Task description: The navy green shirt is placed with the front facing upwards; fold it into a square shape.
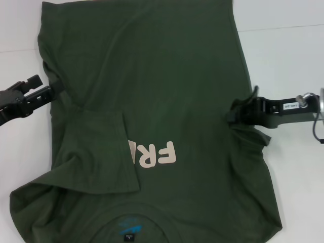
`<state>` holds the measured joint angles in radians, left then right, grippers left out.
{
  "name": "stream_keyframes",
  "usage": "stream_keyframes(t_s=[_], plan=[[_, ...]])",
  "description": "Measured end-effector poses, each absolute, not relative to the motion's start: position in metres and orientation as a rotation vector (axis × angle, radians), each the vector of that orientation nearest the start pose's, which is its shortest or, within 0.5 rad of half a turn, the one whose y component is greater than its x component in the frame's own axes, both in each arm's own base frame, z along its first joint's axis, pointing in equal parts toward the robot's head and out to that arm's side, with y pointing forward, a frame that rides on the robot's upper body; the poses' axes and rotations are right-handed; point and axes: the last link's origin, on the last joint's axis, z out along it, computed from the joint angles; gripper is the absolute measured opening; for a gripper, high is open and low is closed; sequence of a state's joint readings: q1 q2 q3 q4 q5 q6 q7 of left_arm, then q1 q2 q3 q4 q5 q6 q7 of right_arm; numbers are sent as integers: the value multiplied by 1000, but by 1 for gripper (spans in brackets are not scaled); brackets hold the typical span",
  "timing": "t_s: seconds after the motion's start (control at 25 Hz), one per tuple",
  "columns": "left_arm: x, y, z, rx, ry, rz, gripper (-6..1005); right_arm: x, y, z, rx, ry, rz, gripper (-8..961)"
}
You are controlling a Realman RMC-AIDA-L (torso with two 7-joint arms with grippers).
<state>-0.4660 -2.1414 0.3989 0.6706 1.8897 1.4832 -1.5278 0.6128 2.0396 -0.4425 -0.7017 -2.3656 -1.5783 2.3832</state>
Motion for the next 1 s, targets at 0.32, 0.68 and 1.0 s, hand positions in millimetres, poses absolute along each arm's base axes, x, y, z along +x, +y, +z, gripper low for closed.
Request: stream_keyframes(t_s=[0.32, 0.68, 1.0], plan=[[-292, 330, 28, -2221, -988, -1006, 905, 284, 348, 10, -2219, 1962, 582, 105], [-292, 330, 28, -2221, -988, -1006, 905, 289, 343, 12, -2217, 1932, 670, 399], [-293, 329, 28, -2219, -992, -1005, 905, 323, 323, 34, -2124, 1944, 671, 649]])
